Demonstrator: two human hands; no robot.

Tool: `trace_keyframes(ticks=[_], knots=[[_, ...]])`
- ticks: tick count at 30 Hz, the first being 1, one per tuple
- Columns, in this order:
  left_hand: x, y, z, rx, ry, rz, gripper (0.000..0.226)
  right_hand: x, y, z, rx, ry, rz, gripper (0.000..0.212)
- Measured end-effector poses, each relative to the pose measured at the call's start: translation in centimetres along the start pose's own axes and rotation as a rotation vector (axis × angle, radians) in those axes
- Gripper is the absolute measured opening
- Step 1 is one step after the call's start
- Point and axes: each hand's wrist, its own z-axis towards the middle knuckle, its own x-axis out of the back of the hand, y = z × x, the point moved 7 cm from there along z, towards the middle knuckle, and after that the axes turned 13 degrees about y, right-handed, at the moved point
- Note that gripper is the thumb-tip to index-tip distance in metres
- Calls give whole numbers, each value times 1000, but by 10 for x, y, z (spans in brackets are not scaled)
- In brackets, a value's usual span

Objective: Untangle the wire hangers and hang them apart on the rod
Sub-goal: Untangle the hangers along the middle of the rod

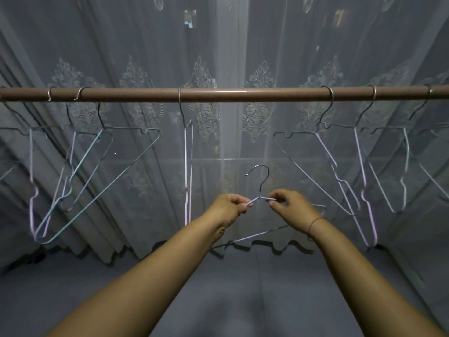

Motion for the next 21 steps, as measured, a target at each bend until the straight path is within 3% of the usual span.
trace_keyframes(ticks=[4, 9, 12, 15, 21], knots=[[-1, -3, 5, -69, 78, 39, 22, 8, 7, -9, 0, -96, 34, 13], [11, 0, 5, -177, 421, 56, 8, 16, 13, -25, -140, 41, 362, 20], [-11, 8, -6, -168, 298, -110, 9, 18, 6, -36, -236, 112, 595, 18], [-35, 25, -17, -166, 117, -261, 17, 23, -14, -40, -196, 148, 666, 15], [-31, 73, -23, -212, 76, -402, 22, 48, -53, -35, -142, 162, 809, 20]])
